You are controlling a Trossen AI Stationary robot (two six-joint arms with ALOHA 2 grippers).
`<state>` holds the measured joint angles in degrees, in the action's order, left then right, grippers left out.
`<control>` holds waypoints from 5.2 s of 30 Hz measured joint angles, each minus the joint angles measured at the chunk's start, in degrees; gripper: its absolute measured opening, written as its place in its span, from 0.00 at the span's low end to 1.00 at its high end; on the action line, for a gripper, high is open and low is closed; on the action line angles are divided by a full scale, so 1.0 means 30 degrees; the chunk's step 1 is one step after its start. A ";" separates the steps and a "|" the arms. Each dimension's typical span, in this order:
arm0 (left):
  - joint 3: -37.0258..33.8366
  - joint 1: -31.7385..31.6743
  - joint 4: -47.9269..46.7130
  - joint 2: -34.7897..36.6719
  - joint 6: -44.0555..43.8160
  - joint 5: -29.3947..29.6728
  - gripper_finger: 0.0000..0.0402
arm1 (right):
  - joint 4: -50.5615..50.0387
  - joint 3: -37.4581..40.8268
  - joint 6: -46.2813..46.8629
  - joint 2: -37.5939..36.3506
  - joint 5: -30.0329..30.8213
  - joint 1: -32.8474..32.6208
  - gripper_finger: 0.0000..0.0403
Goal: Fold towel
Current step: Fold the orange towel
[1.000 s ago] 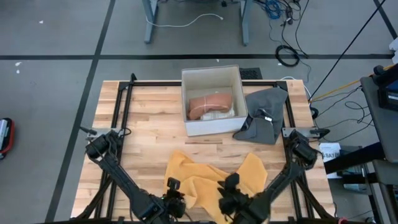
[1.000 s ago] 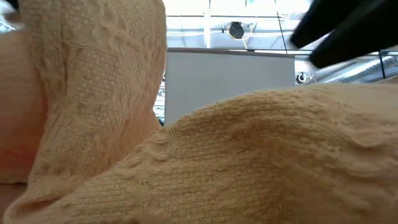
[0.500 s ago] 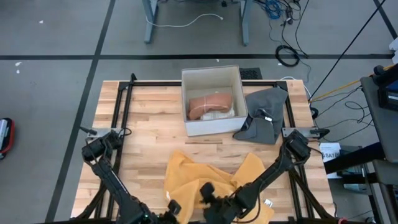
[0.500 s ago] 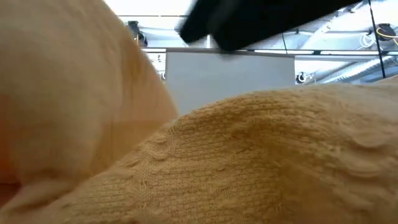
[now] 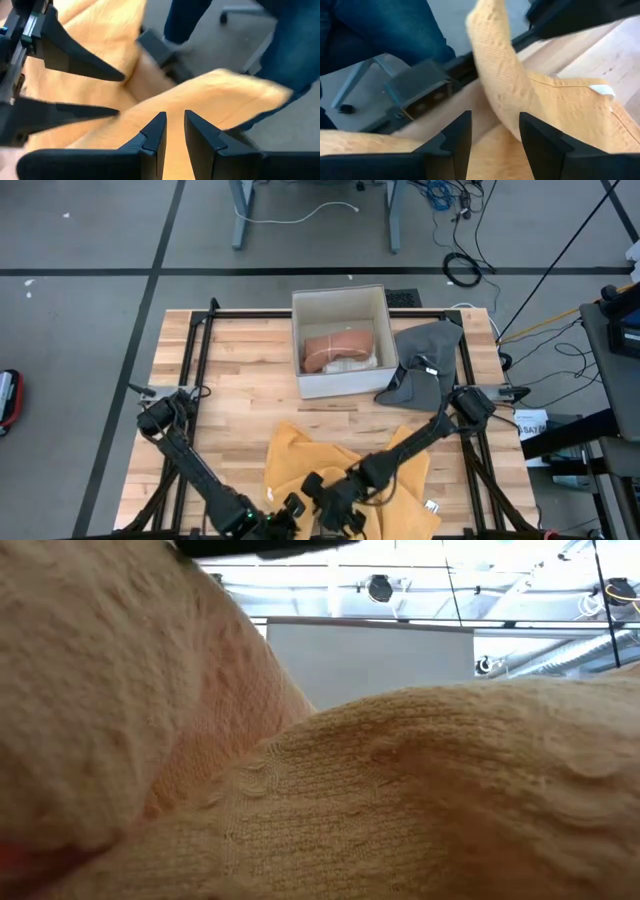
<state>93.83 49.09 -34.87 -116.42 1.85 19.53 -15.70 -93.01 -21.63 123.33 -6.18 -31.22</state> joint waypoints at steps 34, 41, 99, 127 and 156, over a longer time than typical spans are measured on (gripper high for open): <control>-0.6715 -0.7046 0.8098 0.0015 0.4590 -1.0121 0.18 | -0.9436 -0.0015 -0.5224 -0.3308 -0.8523 0.7613 0.38; -0.8226 -0.8603 1.1740 0.0007 0.4588 -1.1840 0.18 | -0.9983 -0.0015 -0.6566 -0.3509 -1.0912 0.9840 0.38; -0.8463 -1.1998 -0.0071 1.7116 0.4976 -0.6391 0.18 | -1.8175 0.0007 -0.6658 -2.0329 -1.3290 1.6814 0.38; -0.8492 -1.1603 -0.0165 2.1211 0.4011 -0.3121 0.18 | -1.8178 0.0007 -0.3093 -2.7180 -1.1922 1.6800 0.38; -0.9304 -1.1610 -0.2323 2.3361 -0.0440 0.7220 0.18 | -1.3223 0.8069 0.3373 -3.3082 -0.0180 1.6800 0.38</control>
<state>65.92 14.26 -41.84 -46.34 0.53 41.19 -55.37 -68.80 -11.51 24.08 -6.72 19.18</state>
